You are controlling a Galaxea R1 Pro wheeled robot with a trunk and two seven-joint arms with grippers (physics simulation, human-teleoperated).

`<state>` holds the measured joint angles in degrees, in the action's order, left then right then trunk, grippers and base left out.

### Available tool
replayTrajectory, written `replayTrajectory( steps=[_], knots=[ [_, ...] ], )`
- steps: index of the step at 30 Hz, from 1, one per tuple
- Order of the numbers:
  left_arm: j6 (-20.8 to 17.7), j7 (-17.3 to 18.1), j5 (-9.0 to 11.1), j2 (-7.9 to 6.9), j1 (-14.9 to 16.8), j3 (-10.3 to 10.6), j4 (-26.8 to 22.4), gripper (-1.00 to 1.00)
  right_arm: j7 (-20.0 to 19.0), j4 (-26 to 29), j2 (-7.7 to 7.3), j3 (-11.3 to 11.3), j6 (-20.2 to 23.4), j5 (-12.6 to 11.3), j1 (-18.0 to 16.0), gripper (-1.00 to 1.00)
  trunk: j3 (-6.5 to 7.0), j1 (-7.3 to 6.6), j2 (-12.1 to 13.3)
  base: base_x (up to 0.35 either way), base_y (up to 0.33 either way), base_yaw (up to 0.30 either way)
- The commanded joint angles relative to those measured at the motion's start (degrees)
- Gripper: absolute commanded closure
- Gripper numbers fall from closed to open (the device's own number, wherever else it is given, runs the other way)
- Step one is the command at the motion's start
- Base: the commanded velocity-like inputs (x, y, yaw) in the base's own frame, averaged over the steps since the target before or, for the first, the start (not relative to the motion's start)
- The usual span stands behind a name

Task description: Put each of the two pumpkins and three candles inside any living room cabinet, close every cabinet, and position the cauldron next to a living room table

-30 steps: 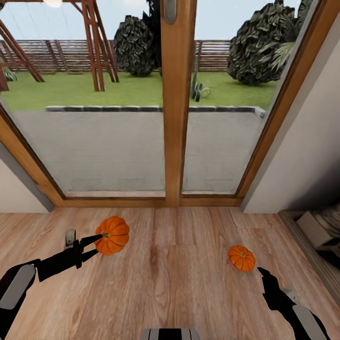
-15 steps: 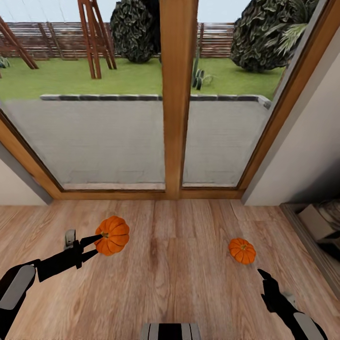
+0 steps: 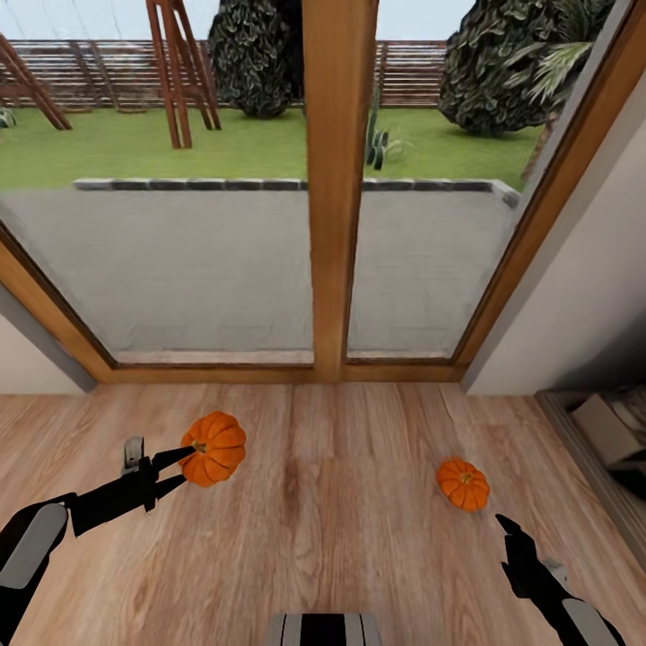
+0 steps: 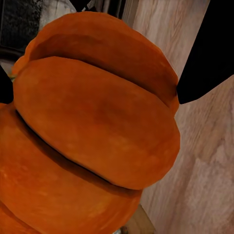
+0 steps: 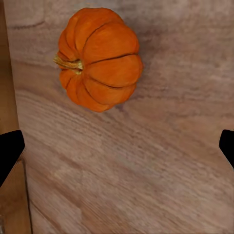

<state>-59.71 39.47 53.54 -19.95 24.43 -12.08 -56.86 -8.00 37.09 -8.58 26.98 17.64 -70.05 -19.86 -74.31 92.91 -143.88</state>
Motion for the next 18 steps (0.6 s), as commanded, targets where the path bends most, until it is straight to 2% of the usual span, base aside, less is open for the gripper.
replayTrajectory(
  steps=[1, 18],
  knots=[
    [-0.1, 0.0, 0.1, 0.0, 0.0, 0.0, 0.0, 1.0, 0.0, 0.0, 0.03, 0.0, -0.1, 0.0, 0.0, -1.0, 0.0, 0.0, 0.0, 0.297, -0.068, 0.0],
    [-0.1, 0.0, -0.1, 0.03, 0.0, 0.0, 0.0, 1.0, 0.0, 0.0, 0.01, 0.0, -0.1, 0.0, 0.0, -1.0, 0.0, 0.0, 0.0, 0.261, -0.179, 0.0]
  ],
)
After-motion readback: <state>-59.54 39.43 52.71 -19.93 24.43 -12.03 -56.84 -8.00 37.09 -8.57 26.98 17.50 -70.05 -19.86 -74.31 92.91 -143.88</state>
